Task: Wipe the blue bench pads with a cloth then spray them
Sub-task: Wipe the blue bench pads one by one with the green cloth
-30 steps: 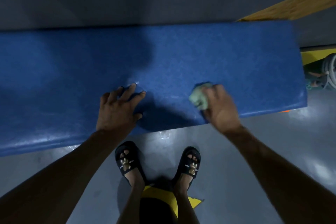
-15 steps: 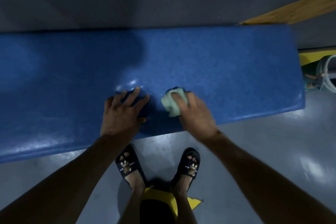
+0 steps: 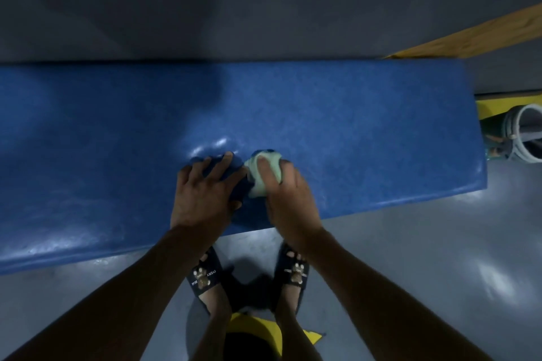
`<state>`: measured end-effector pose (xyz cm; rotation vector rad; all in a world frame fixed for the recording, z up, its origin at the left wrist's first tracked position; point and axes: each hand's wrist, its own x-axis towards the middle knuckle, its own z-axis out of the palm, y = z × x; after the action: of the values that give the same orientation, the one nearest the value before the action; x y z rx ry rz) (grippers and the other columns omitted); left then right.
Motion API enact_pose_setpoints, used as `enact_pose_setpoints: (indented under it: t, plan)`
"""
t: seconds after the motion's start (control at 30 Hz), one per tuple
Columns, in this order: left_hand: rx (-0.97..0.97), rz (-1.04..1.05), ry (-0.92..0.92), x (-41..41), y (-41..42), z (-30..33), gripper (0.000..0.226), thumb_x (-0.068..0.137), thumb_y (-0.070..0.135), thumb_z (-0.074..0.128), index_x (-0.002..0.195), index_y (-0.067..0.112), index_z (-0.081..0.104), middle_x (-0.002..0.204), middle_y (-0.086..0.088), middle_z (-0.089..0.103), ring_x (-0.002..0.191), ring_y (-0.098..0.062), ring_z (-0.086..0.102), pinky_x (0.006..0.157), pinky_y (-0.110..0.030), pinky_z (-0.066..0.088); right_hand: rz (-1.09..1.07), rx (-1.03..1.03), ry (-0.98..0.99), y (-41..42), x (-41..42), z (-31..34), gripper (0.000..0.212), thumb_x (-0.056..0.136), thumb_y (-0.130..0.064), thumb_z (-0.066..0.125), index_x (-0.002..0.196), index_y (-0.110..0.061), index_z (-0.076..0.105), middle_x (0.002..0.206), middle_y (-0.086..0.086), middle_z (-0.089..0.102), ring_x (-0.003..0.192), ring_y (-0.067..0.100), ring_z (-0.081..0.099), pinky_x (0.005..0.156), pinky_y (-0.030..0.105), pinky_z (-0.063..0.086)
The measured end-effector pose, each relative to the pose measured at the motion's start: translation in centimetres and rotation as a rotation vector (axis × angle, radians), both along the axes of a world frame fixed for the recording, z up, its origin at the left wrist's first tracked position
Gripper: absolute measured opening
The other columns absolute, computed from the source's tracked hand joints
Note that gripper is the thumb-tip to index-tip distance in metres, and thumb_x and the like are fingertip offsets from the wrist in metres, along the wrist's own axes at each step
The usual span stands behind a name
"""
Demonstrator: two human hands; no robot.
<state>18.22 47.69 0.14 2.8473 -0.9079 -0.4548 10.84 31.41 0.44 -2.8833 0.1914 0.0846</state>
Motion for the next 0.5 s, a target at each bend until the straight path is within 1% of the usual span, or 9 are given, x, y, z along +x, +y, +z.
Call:
enact_pose_setpoints:
  t: [0.03,0.1,0.17,0.23,0.27,0.33,0.37,0.43,0.5]
  plan:
    - [0.003,0.000,-0.004,0.0,0.0,0.0,0.072,0.061,0.046,0.084,0.127,0.037,0.060,0.144,0.003,0.053,0.119,-0.038,0.051,0.095,-0.049,0.040,0.105,-0.001,0.025,-2.0,0.0,-0.1,0.070,0.075,-0.009,0.064,0.141,-0.021,0.046,0.116,0.018,0.055,0.089,0.036,0.057,0.071,0.043,0.054]
    - [0.000,0.004,-0.008,0.1,0.1,-0.1,0.073,0.061,0.045,0.084,0.129,0.036,0.058,0.143,0.002,0.053,0.119,-0.038,0.051,0.095,-0.049,0.040,0.106,-0.040,0.037,-6.9,0.2,-0.5,0.070,0.079,-0.016,0.063,0.145,-0.023,0.042,0.119,0.020,0.052,0.093,0.038,0.055,0.077,0.043,0.052]
    - [-0.014,0.000,-0.021,0.0,0.0,-0.2,0.074,0.063,0.044,0.083,0.131,0.036,0.055,0.143,0.003,0.052,0.120,-0.038,0.050,0.095,-0.050,0.040,-0.167,0.016,0.052,-12.2,-0.1,0.0,0.060,0.089,-0.016,0.054,0.146,-0.026,0.041,0.128,0.019,0.045,0.107,0.037,0.050,0.088,0.037,0.045]
    - [-0.026,0.000,-0.022,0.0,0.0,-0.1,0.074,0.064,0.042,0.083,0.131,0.036,0.055,0.143,0.003,0.052,0.119,-0.038,0.051,0.094,-0.050,0.040,-0.527,0.010,-0.003,-16.2,-0.7,0.4,0.056,0.090,-0.017,0.044,0.146,-0.023,0.040,0.127,0.021,0.041,0.110,0.040,0.047,0.091,0.039,0.041]
    - [-0.030,0.007,-0.023,0.0,0.0,0.0,0.073,0.064,0.041,0.083,0.131,0.036,0.055,0.143,0.002,0.052,0.119,-0.038,0.051,0.094,-0.050,0.040,-0.634,-0.016,-0.069,-16.8,-0.6,0.3,0.058,0.088,-0.020,0.042,0.146,-0.018,0.040,0.124,0.024,0.042,0.108,0.043,0.047,0.090,0.043,0.041]
    - [-0.032,0.011,-0.021,-0.1,0.1,0.1,0.072,0.066,0.041,0.082,0.132,0.035,0.055,0.144,0.002,0.052,0.120,-0.038,0.050,0.095,-0.050,0.039,-0.720,-0.033,-0.102,-14.9,0.3,-0.3,0.061,0.085,-0.020,0.042,0.146,-0.014,0.040,0.122,0.027,0.041,0.106,0.046,0.047,0.087,0.046,0.042]
    - [-0.034,0.011,-0.017,-0.1,0.1,0.1,0.072,0.065,0.041,0.083,0.132,0.035,0.055,0.144,0.002,0.052,0.120,-0.039,0.050,0.095,-0.050,0.039,-0.736,0.014,-0.075,-12.6,1.1,-0.6,0.061,0.085,-0.018,0.044,0.147,-0.017,0.039,0.128,0.025,0.039,0.109,0.045,0.047,0.087,0.043,0.041]
    - [-0.029,0.013,0.000,-0.1,0.1,0.1,0.074,0.064,0.041,0.084,0.132,0.036,0.055,0.144,0.002,0.052,0.121,-0.039,0.050,0.095,-0.050,0.039,-0.647,0.135,-0.032,-6.8,2.2,-0.7,0.058,0.091,-0.015,0.046,0.147,-0.026,0.038,0.135,0.015,0.036,0.115,0.037,0.047,0.085,0.034,0.039]
    - [-0.003,0.019,0.019,-0.2,-0.2,0.2,0.074,0.062,0.042,0.085,0.131,0.036,0.057,0.144,0.002,0.052,0.122,-0.038,0.050,0.095,-0.049,0.039,-0.328,0.140,-0.081,-1.8,2.6,-0.5,0.052,0.095,-0.014,0.047,0.146,-0.025,0.043,0.125,0.014,0.046,0.103,0.030,0.051,0.081,0.033,0.043]
